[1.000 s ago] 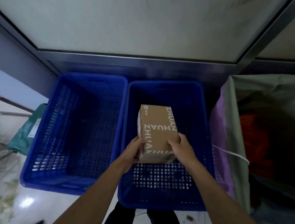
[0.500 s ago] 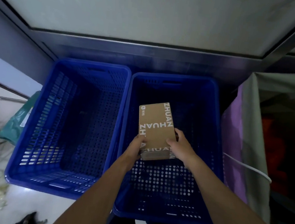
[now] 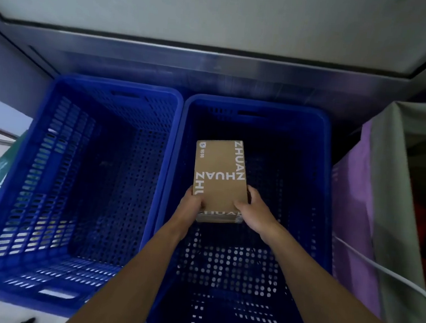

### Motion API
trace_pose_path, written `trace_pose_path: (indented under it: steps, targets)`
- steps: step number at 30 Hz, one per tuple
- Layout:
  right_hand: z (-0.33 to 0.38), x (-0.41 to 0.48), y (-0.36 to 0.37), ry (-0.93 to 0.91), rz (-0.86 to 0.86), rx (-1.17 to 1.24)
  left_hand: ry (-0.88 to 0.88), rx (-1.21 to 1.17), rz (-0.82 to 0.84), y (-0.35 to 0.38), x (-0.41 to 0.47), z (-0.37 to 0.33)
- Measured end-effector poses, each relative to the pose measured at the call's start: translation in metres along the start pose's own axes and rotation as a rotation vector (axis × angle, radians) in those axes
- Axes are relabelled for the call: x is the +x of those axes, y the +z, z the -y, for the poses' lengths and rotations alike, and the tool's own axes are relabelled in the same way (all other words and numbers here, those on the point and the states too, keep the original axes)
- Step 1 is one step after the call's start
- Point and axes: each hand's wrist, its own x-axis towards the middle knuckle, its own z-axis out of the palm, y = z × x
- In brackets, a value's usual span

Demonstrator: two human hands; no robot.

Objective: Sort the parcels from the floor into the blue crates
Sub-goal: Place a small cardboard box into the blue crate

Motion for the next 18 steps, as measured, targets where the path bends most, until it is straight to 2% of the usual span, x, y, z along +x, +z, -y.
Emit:
trace_pose_path:
  steps: [18]
  targets:
    - [-0.016,0.085,0.009,0.036,-0.006,-0.124,0.017,0.172,0.019,-0.007,0.094,0.011]
